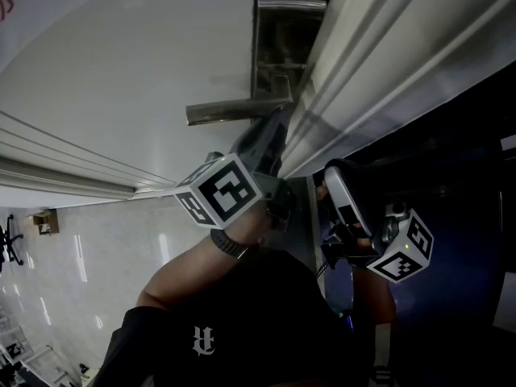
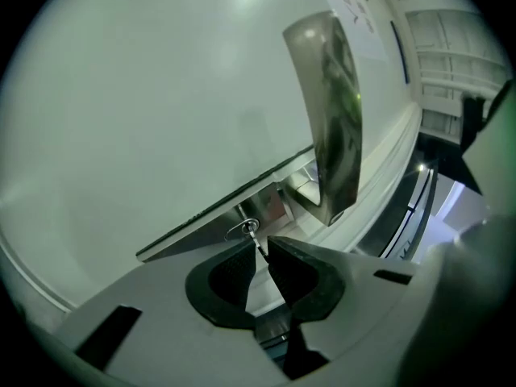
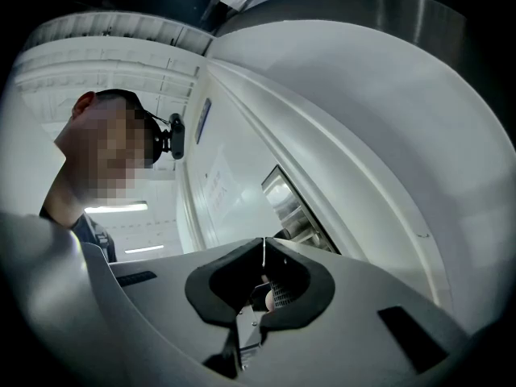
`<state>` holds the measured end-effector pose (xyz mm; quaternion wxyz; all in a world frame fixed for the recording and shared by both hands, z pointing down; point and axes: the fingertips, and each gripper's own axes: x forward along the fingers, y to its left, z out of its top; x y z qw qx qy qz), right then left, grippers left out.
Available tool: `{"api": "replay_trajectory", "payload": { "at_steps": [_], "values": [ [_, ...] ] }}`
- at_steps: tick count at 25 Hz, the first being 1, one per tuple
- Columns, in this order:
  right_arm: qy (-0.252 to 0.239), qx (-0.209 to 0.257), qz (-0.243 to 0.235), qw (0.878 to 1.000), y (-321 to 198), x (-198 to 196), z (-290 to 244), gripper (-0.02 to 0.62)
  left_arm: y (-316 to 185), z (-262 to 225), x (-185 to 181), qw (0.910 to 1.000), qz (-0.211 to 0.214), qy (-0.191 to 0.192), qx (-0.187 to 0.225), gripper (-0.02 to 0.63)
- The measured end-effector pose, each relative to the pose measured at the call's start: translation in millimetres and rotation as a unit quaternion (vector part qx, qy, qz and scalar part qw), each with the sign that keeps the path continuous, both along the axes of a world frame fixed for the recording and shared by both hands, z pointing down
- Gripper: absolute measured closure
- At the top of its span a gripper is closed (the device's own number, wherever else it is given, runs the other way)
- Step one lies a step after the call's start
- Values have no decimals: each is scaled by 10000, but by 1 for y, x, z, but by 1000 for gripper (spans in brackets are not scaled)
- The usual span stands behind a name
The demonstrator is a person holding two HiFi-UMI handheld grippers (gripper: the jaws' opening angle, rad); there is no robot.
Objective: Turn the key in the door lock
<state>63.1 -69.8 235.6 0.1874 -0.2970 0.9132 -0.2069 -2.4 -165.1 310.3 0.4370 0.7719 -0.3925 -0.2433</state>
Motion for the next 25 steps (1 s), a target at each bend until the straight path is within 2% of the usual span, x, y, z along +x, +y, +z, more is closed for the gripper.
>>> {"api": "replay_trajectory", "payload": {
  "at_steps": [1, 3, 5, 8, 10, 17, 20, 22, 25],
  "values": [
    [-25, 11, -9, 10000, 0, 0, -1, 578, -1, 0, 0, 9999, 9, 123, -97, 574],
    [-69, 27, -30, 10000, 0, 0, -2, 578, -2, 0, 0, 9976, -30, 627, -287, 574],
    [-85, 25, -40, 10000, 1, 0, -1, 578, -2, 0, -1, 9944, -135, 1000, -323, 574],
    [-78, 13, -31, 10000, 3, 3, -2, 578, -3, 1, -2, 9905, -144, 1317, -364, 574],
    [-87, -4, -25, 10000, 3, 4, -2, 578, -4, 1, -2, 9900, -90, 1341, -420, 574],
    [-148, -15, -134, 9998, 5, 3, -3, 578, -6, 2, 0, 9987, 89, 198, -464, 577],
    [-272, 14, -231, 9994, 7, 3, -6, 578, -6, 1, 0, 9977, 84, -566, -362, 577],
    [-339, 48, -281, 9990, 8, 4, -8, 578, -6, 3, 1, 9926, 6, -1199, -216, 575],
    [-431, 83, -349, 9984, 10, 5, -9, 578, -4, 3, 0, 9749, -121, -2219, 102, 574]
  ]
}}
